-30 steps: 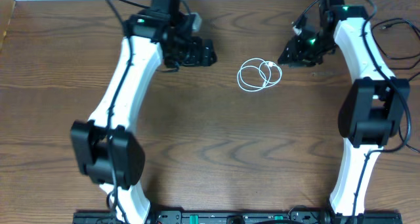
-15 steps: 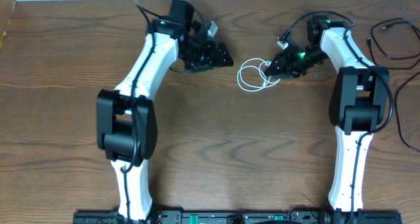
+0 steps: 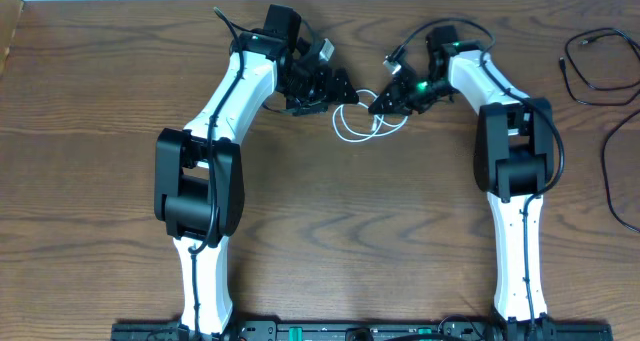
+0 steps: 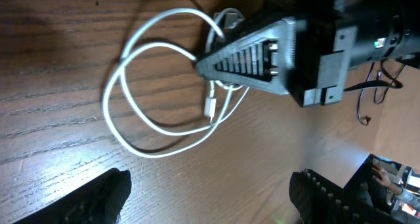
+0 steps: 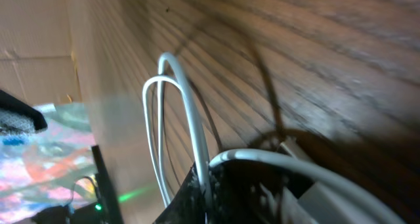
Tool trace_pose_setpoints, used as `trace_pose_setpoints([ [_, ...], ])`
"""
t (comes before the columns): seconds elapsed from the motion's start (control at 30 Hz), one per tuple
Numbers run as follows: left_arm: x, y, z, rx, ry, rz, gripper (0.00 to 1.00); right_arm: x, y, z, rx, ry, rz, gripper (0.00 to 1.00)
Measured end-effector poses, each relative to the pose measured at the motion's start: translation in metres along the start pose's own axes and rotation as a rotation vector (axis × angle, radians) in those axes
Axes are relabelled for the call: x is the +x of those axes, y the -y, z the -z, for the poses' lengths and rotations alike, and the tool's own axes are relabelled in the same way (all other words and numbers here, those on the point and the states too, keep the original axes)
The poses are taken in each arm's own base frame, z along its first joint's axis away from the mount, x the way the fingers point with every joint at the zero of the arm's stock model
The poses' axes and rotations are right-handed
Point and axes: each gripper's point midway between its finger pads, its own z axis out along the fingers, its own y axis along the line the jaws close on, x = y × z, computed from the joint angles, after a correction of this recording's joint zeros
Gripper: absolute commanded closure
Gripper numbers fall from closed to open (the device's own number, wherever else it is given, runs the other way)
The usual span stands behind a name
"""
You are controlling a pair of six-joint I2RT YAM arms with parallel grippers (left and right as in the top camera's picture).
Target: Untangle cables
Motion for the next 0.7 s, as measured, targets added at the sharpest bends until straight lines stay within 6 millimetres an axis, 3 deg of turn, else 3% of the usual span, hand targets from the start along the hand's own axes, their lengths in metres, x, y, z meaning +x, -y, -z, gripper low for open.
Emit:
trace_pose_setpoints([
  [0.03, 0.000, 0.000, 0.000, 0.002, 0.000, 0.000, 0.22, 0.000, 0.000, 0.000, 0.002, 0.000, -0.015, 0.99],
  [0.23, -0.001, -0.004, 0.000, -0.025, 0.004, -0.007, 0.25, 0.002, 0.003, 0.010, 0.036, 0.000, -0.060, 0.99],
  [0.3, 0.000, -0.011, 0.001, -0.064, 0.004, -0.019, 0.25, 0.001, 0.005, 0.023, 0.089, 0.014, -0.057, 0.99],
  [0.4, -0.002, -0.026, 0.009, -0.156, 0.025, -0.036, 0.25, -0.010, -0.009, 0.059, 0.149, 0.087, -0.021, 0.99],
  [0.47, -0.009, -0.031, 0.028, -0.222, 0.075, -0.051, 0.25, -0.028, -0.040, 0.108, 0.188, 0.205, 0.043, 0.99],
  [0.5, -0.011, -0.030, 0.036, -0.234, 0.093, -0.056, 0.25, -0.031, -0.048, 0.120, 0.195, 0.231, 0.053, 0.99],
  [0.53, -0.015, -0.027, 0.051, -0.258, 0.133, -0.070, 0.25, -0.037, -0.067, 0.150, 0.214, 0.302, 0.087, 0.99],
  [0.6, -0.021, -0.015, 0.084, -0.287, 0.215, -0.099, 0.25, -0.039, -0.105, 0.210, 0.254, 0.437, 0.139, 0.99],
  [0.7, -0.023, 0.006, 0.119, -0.301, 0.304, -0.142, 0.25, -0.035, -0.134, 0.284, 0.331, 0.617, 0.170, 0.99],
])
